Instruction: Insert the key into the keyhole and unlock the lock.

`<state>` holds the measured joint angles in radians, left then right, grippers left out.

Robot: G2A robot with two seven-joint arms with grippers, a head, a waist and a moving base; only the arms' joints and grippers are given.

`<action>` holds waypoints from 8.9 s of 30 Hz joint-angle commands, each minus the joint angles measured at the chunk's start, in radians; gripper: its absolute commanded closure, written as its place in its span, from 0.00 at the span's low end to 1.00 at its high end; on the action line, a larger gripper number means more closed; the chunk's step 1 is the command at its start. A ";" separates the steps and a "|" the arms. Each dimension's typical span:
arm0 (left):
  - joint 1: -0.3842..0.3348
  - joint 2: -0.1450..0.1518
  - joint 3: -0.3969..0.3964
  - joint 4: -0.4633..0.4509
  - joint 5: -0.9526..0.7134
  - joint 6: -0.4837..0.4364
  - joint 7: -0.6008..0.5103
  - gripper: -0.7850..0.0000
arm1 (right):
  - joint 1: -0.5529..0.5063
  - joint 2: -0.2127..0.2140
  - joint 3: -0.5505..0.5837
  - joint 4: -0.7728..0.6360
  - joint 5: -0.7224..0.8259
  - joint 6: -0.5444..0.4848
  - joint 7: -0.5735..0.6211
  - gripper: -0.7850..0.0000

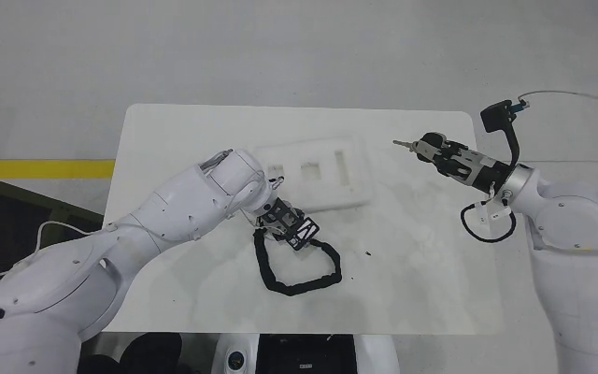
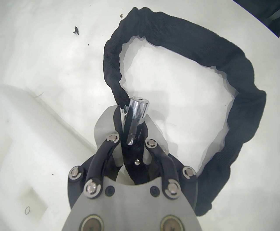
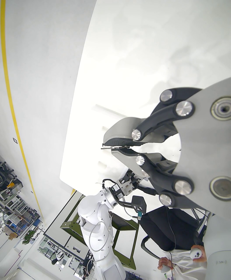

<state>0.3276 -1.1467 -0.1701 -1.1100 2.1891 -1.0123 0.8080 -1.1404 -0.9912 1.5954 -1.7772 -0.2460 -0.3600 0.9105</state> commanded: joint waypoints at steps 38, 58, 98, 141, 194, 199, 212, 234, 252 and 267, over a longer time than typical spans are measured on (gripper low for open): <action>0.113 0.182 -0.163 -0.037 -0.625 0.206 -0.055 1.00 | 0.016 0.023 -0.088 -0.277 0.008 0.254 0.271 1.00; 0.268 0.234 -0.329 -0.190 -0.766 0.269 -0.305 1.00 | 0.007 0.006 -0.313 -0.353 -0.134 0.633 0.136 1.00; 0.347 0.209 -0.381 -0.176 -0.795 0.264 -0.306 1.00 | 0.179 -0.045 -0.559 -0.292 -0.080 0.941 0.122 1.00; 0.347 0.209 -0.381 -0.176 -0.795 0.264 -0.306 1.00 | 0.244 -0.063 -0.620 -0.240 -0.113 0.983 0.119 1.00; 0.406 0.211 -0.451 -0.205 -0.815 0.252 -0.349 1.00 | 0.237 -0.094 -0.610 -0.223 -0.027 0.959 0.025 0.38; 0.412 0.210 -0.479 -0.190 -0.848 0.217 -0.370 1.00 | 0.176 -0.080 -0.506 -0.216 0.067 0.827 0.031 0.00; 0.357 0.171 -0.469 -0.126 -0.952 0.018 -0.458 1.00 | 0.047 -0.047 -0.314 -0.206 0.186 0.542 0.099 0.95; 0.291 0.097 -0.381 -0.024 -1.014 0.000 -0.440 1.00 | 0.065 -0.048 -0.381 -0.137 0.201 0.556 0.080 1.00; 0.278 0.089 -0.359 -0.012 -0.998 0.000 -0.406 1.00 | 0.106 -0.054 -0.436 -0.110 0.200 0.570 0.070 1.00; 0.276 0.088 -0.357 -0.005 -0.988 0.000 -0.396 1.00 | 0.094 -0.043 -0.394 -0.139 0.175 0.613 0.070 1.00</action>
<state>0.6041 -1.0581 -0.5276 -1.1139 1.1998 -1.0123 0.4123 -1.0466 -1.0339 1.2017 -1.9178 -0.0725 0.2501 0.9833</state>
